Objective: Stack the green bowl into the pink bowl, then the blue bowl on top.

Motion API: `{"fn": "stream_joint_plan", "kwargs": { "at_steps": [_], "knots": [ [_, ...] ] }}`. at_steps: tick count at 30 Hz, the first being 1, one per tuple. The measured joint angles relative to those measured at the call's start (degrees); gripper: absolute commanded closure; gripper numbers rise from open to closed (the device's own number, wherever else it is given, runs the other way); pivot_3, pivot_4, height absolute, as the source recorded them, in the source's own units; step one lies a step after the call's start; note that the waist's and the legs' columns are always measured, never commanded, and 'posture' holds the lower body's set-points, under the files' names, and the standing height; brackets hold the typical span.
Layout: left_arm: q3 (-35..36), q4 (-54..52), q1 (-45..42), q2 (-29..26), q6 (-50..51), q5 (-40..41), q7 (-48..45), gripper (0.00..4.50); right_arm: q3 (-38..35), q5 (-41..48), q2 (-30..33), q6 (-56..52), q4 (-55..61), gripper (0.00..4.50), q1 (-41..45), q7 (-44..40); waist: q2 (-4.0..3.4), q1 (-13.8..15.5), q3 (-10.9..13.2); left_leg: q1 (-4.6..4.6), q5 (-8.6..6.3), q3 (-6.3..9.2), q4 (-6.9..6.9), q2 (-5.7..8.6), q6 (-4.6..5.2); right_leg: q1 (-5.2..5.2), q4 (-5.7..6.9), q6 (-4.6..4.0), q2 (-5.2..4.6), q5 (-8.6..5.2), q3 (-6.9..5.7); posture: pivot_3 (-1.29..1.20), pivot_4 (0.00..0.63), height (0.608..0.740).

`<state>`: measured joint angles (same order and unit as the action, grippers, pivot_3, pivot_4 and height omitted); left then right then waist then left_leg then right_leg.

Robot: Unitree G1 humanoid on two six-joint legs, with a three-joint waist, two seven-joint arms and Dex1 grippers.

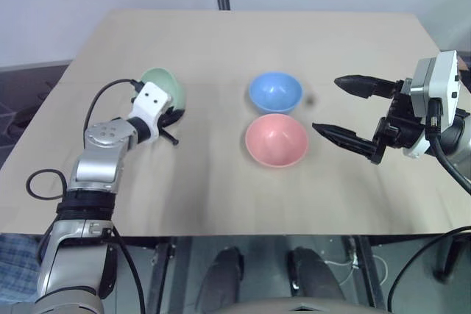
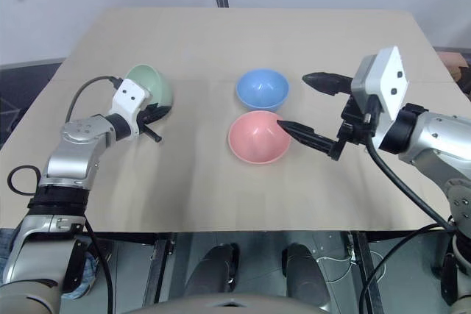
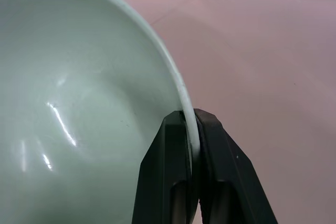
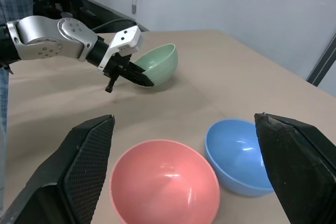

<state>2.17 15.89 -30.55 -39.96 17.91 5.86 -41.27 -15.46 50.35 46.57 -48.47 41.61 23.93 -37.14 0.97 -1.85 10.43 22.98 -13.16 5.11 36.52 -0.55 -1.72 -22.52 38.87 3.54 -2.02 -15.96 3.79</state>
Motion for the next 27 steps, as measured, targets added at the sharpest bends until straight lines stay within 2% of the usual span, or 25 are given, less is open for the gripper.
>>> {"fn": "stream_joint_plan", "kwargs": {
  "at_steps": [5,8,19,27],
  "knots": [
    [-2.6,-0.9,-2.8,0.6,0.1,0.8,-5.7,4.40,0.9,-0.1,0.1,0.3,-0.5,0.00,0.0,0.0,0.02,0.3,0.0,0.07,0.00,0.02,0.04,0.01,0.00,-0.02,-0.01,0.00,0.00,0.00,-0.03,0.00,0.150,0.740],
    [-5.9,-3.5,-5.1,1.0,-0.5,2.0,-12.6,4.40,1.2,-0.2,0.1,0.9,-1.0,0.00,0.0,0.0,0.07,0.2,0.0,0.16,0.00,0.01,0.04,0.00,0.00,-0.10,-0.03,0.00,0.01,0.00,-0.03,0.00,0.150,0.740],
    [-14.8,-14.5,-14.1,0.9,-13.5,5.8,-37.4,4.40,2.4,-0.7,0.3,2.1,-1.8,0.00,0.0,0.0,0.06,-0.4,0.1,0.29,0.00,0.01,0.08,-0.01,0.00,-0.21,-0.03,0.00,0.03,0.00,-0.04,0.00,0.150,0.740],
    [-18.7,-16.4,-14.6,0.5,-19.2,6.8,-47.4,4.40,2.7,-0.7,0.5,2.4,-1.8,0.00,-0.1,0.2,0.06,-0.4,0.1,0.32,0.00,0.03,0.13,-0.02,0.01,-0.21,-0.02,0.00,0.06,0.00,-0.04,0.00,0.150,0.740]
  ]
}}
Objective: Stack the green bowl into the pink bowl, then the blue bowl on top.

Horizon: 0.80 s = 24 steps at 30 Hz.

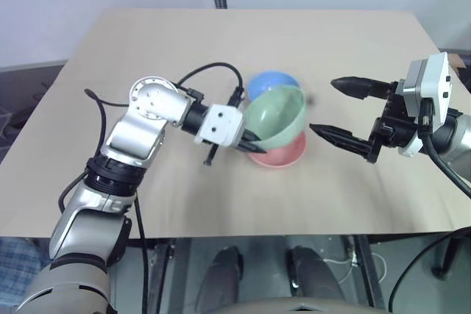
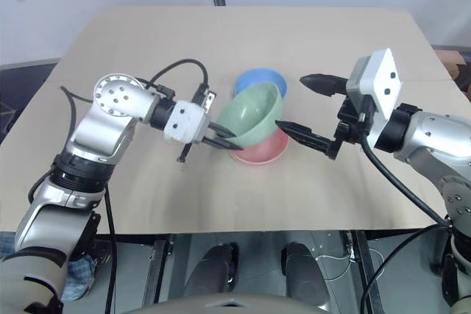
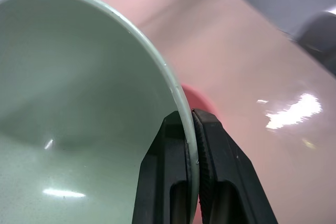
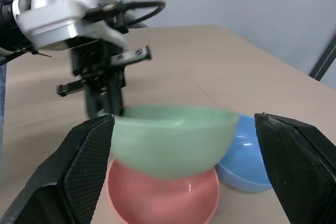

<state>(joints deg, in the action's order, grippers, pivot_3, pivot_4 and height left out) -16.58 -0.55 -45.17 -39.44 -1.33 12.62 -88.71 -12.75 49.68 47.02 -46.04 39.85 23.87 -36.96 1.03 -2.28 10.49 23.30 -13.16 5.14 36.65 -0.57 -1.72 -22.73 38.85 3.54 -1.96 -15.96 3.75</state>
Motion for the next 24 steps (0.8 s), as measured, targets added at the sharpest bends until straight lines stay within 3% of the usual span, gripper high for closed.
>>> {"fn": "stream_joint_plan", "kwargs": {
  "at_steps": [4,9,10,15,24],
  "knots": [
    [0.0,0.1,0.0,0.1,-0.8,0.1,-1.1,2.75,0.0,0.0,0.1,0.0,0.0,0.00,-0.6,0.4,0.00,0.0,0.0,0.03,0.00,0.01,0.06,0.00,0.00,0.00,0.01,0.00,0.00,0.00,-0.01,0.00,0.150,0.740],
    [0.2,2.1,-0.4,1.5,-3.3,-0.1,-0.5,0.24,-0.1,0.0,0.8,0.0,0.1,0.00,-0.7,0.6,0.00,0.1,0.0,0.06,0.00,0.04,0.13,0.00,0.00,0.00,0.02,0.01,0.01,0.00,-0.04,0.00,0.150,0.740],
    [0.2,2.4,-0.4,1.5,-3.7,-0.1,-0.5,0.06,-0.1,0.0,0.9,0.0,0.1,0.00,-0.8,0.6,0.00,0.0,0.0,0.06,0.00,0.04,0.13,0.00,0.00,0.00,0.02,0.00,0.00,0.00,-0.04,0.00,0.150,0.740],
    [1.0,2.8,-0.5,1.9,-1.8,1.8,0.2,0.06,-0.1,0.0,1.3,0.2,0.1,0.00,-0.9,0.4,0.00,0.0,0.0,0.06,0.00,0.05,0.14,0.00,0.00,0.00,0.03,0.00,0.01,0.00,-0.04,0.00,0.150,0.740],
    [16.6,5.1,0.7,0.9,26.5,20.9,8.7,0.06,4.2,-6.6,2.1,1.4,-3.8,0.00,0.6,0.4,-0.01,-0.3,0.0,0.06,0.00,0.09,0.23,-0.03,0.01,0.00,0.08,0.01,0.03,0.00,-0.08,0.00,0.150,0.740]
  ]
}}
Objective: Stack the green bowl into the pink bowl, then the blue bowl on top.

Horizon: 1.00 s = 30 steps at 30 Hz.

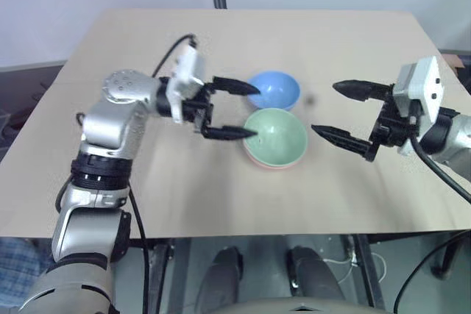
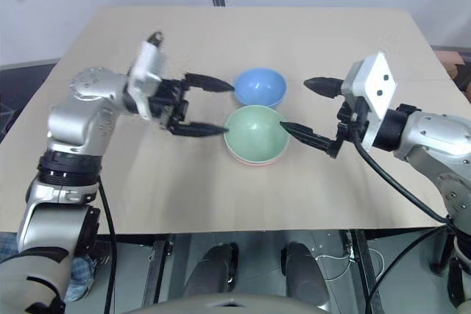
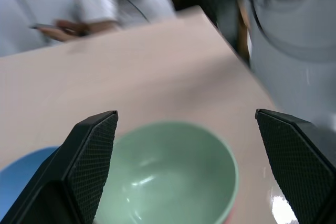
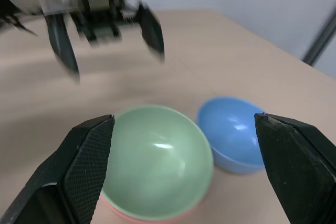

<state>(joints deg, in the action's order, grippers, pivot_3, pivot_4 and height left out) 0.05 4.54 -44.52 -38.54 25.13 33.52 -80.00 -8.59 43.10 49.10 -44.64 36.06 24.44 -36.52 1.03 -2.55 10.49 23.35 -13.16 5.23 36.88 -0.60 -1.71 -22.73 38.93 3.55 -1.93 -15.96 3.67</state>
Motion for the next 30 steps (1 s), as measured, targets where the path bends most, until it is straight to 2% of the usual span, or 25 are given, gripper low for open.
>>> {"fn": "stream_joint_plan", "kwargs": {
  "at_steps": [4,6,10,13,19,25,30],
  "knots": [
    [7.3,-1.3,3.6,-1.0,10.7,7.5,6.1,0.06,6.4,-7.6,-0.1,0.3,-6.4,0.00,4.9,1.1,-0.03,-0.1,0.0,0.00,0.00,-0.01,0.01,0.00,0.00,-0.02,0.01,0.00,-0.01,0.00,0.01,0.00,0.150,0.740],
    [8.5,-1.8,4.6,-1.2,12.4,8.8,7.1,0.06,7.6,-9.2,-0.2,0.4,-7.8,0.00,5.9,1.3,-0.03,0.0,0.0,0.02,0.00,0.02,0.01,0.00,-0.01,-0.02,0.00,-0.01,-0.01,0.00,-0.01,0.00,0.150,0.740],
    [15.1,-7.2,11.2,-3.3,19.0,14.4,12.6,0.06,15.9,-17.6,-3.6,-0.3,-17.9,0.00,14.6,2.7,-0.02,0.0,0.0,0.05,0.01,0.00,0.00,0.00,-0.01,-0.08,0.00,-0.02,-0.03,0.01,0.02,0.00,0.150,0.740],
    [18.6,-10.6,16.4,-4.8,20.9,16.6,14.6,0.06,20.8,-22.9,-6.0,0.4,-23.8,0.00,18.8,3.1,-0.02,-0.1,0.0,0.19,0.01,-0.02,0.01,0.00,-0.02,-0.28,0.02,-0.02,-0.04,0.01,0.04,0.00,0.150,0.740],
    [22.1,-17.1,25.6,-5.3,22.0,18.9,18.5,0.06,30.3,-36.5,-11.9,9.7,-37.1,0.00,27.1,2.0,-0.03,0.3,0.0,0.46,0.02,-0.01,0.02,0.01,-0.04,-0.52,0.04,-0.03,-0.06,0.03,0.02,0.00,0.150,0.740],
    [23.4,-20.4,27.6,-5.4,22.3,22.0,21.8,0.06,31.2,-41.1,-20.6,12.1,-46.4,0.00,32.1,2.1,-0.03,0.0,0.0,0.47,0.02,-0.04,0.03,0.02,-0.05,-0.58,0.11,-0.04,-0.07,0.04,0.05,0.00,0.150,0.740],
    [24.1,-21.7,28.6,-5.8,22.3,23.1,23.0,0.06,28.4,-41.7,-25.9,9.4,-51.0,0.00,34.3,4.3,-0.03,0.1,0.0,0.48,0.03,-0.08,0.00,0.03,-0.05,-0.64,0.17,-0.05,-0.08,0.04,0.08,0.00,0.150,0.740]
  ]
}}
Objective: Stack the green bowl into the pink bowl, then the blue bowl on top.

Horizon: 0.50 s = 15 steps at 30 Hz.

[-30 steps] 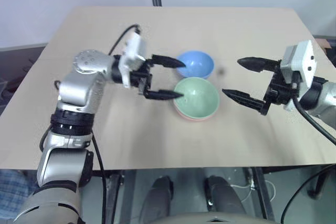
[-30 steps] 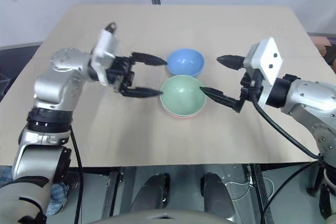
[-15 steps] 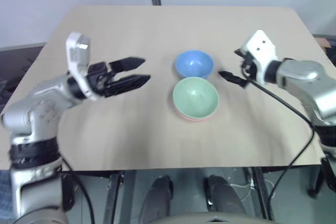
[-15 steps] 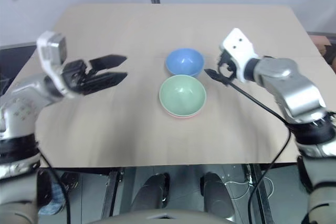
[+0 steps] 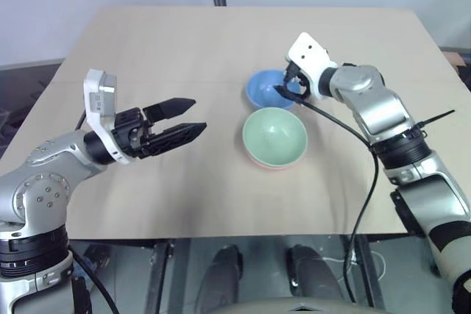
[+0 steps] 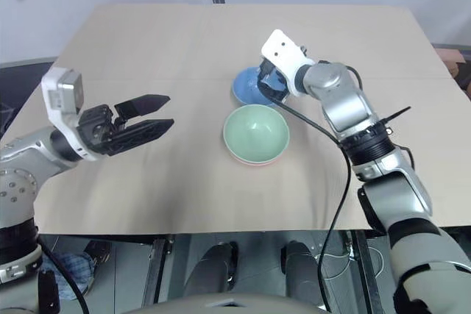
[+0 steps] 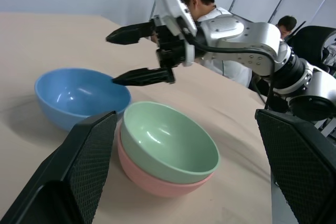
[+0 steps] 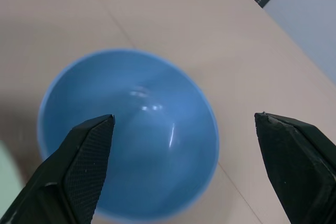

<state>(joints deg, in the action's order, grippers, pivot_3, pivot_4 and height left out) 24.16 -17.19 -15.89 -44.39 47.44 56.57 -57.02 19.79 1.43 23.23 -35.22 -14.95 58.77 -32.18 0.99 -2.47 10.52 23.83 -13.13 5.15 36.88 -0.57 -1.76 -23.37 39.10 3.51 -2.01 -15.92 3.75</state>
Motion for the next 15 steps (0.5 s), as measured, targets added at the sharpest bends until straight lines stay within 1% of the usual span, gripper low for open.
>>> {"fn": "stream_joint_plan", "kwargs": {
  "at_steps": [5,7,10,11,15],
  "knots": [
    [0.0,-0.2,0.5,-0.5,-0.1,0.0,0.0,0.06,-5.1,0.4,-3.8,-5.4,-4.3,0.00,0.2,4.0,0.00,0.1,0.0,0.00,0.00,0.00,0.00,0.01,0.00,0.00,0.01,0.00,0.00,0.00,0.00,0.00,0.150,0.740],
    [0.0,-0.2,0.5,-0.5,-0.1,0.0,0.0,0.06,-8.3,0.9,-5.1,-8.2,-5.8,0.00,0.2,6.3,0.00,0.0,0.0,0.00,0.00,0.00,-0.01,0.01,0.00,-0.01,0.02,0.00,0.00,0.00,0.00,0.00,0.150,0.740],
    [-0.2,-0.3,0.4,-0.5,-0.1,-0.1,0.0,0.06,-12.5,1.8,-6.7,-11.5,-6.4,0.00,0.2,9.9,0.00,-0.1,0.0,0.00,0.00,-0.02,-0.02,0.01,0.01,-0.01,0.02,0.00,0.00,0.00,0.01,0.00,0.150,0.740],
    [-0.2,-0.3,0.4,-0.5,-0.1,-0.1,0.0,0.06,-12.6,1.8,-6.8,-11.6,-6.4,0.00,0.2,10.1,0.00,-0.1,0.0,0.00,0.00,-0.02,-0.01,0.01,0.01,-0.01,0.03,0.00,0.00,0.00,0.01,0.00,0.150,0.740],
    [-1.7,-0.2,0.0,-0.5,-0.3,-0.1,0.0,0.06,-19.4,4.1,-9.2,-17.1,-6.4,0.00,0.3,14.6,-0.01,-0.1,0.0,-0.01,-0.01,-0.02,-0.02,0.01,0.01,-0.01,0.05,0.00,0.01,0.00,0.01,0.00,0.150,0.740]
  ]
}}
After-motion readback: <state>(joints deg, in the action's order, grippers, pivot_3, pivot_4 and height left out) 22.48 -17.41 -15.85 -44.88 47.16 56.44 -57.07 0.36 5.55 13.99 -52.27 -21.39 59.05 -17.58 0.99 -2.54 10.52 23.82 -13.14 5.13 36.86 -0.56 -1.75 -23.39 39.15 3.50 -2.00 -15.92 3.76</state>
